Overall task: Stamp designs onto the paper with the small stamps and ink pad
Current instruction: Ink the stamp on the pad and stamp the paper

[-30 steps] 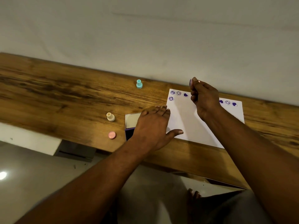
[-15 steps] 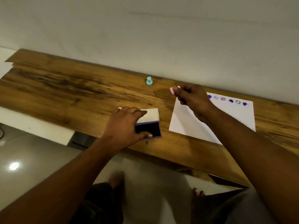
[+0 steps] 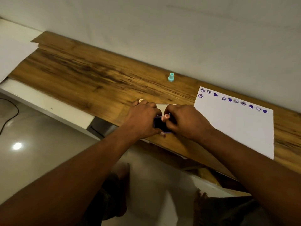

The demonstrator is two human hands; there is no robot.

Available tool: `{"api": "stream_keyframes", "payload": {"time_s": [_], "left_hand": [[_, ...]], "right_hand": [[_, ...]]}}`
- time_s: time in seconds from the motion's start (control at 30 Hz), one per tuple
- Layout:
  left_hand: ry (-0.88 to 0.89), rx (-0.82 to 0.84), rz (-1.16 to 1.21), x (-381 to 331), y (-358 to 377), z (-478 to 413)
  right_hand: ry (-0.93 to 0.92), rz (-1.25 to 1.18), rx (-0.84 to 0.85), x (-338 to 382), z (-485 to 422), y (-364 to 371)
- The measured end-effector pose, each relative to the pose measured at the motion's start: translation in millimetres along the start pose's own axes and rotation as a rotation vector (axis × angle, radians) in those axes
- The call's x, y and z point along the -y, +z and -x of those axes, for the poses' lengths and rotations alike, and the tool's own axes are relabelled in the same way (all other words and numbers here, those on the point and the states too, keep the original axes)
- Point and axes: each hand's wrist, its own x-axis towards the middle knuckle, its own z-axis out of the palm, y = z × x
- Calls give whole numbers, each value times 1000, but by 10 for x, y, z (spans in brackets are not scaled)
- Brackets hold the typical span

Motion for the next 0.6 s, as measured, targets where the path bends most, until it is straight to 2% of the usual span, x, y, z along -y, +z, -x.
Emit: {"api": "stream_keyframes", "payload": {"time_s": [0.17,0.3,0.53,0.6], "left_hand": [[1,36,-19,-9,2,13],[-8,44,-23,-13,-11,11],[-56,53,-3,-40,-29,-21],[-54,62,8,-41,-37,-18]], "right_hand": [[-133,182,34,-46,-74,26],[-106,269,40,-91,-104,117],[-126,408,-230,-18,-67,139],[-89,431,-128,18,-22,298]]}}
